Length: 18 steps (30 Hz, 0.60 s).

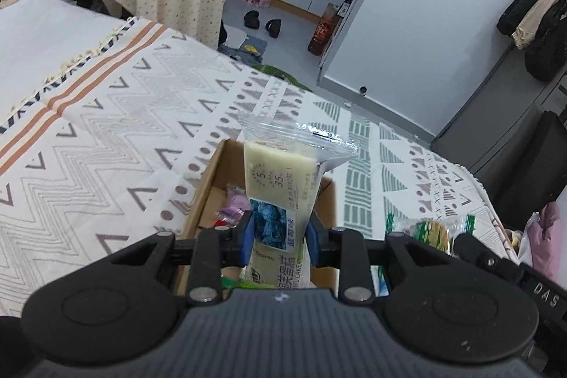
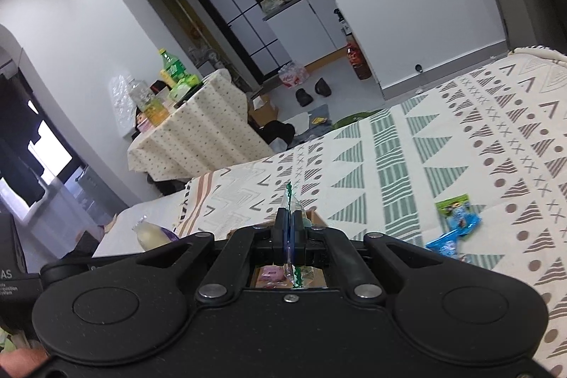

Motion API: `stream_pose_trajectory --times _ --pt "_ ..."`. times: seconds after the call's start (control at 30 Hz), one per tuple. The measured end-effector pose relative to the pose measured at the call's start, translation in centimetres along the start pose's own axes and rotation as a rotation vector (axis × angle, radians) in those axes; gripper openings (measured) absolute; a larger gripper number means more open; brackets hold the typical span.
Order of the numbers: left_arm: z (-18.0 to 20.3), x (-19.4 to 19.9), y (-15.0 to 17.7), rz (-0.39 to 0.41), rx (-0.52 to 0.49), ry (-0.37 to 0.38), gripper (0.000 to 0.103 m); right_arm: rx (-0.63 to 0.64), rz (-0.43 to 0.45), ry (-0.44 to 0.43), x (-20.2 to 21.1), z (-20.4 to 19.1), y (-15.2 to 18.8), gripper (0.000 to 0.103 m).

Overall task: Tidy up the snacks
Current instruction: 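Carry the white cake bar toward the box with the left gripper while the right carries the green cake, then release the white cake bar into the box with the left gripper while the right drops the green cake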

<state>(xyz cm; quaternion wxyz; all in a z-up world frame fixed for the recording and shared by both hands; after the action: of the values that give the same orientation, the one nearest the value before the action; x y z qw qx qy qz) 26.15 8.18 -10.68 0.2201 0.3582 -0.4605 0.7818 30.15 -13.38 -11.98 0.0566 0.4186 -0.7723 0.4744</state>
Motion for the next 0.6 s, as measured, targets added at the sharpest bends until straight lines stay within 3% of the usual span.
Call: stream_pose_trajectory --times 0.23,0.37,0.6 --pt "-1.9 -1.7 1.7 -0.073 0.022 -0.006 0.029 0.014 -0.036 -0.003 -1.6 -1.5 1.0 0.001" --pt "-2.6 -3.5 3.2 -0.156 0.029 -0.015 0.03 0.022 -0.063 0.001 -2.6 -2.2 1.7 0.001" --pt "-4.7 -4.5 2.7 -0.186 0.065 -0.046 0.045 0.041 -0.106 0.001 -4.8 -3.6 2.5 0.001"
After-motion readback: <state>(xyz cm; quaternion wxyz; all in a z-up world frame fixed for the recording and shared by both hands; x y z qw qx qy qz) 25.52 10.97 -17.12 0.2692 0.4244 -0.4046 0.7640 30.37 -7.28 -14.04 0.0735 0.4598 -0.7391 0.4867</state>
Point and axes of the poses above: each gripper's, at about its wrist camera, not at the fingertips, and x roughly against the way its jaws point, z to its right, y to its underside, the point moved 8 cm from there along -x, roughly the way its jaws point, and after that the axes turned 4 degrees about -z, right-handed, at the moved point
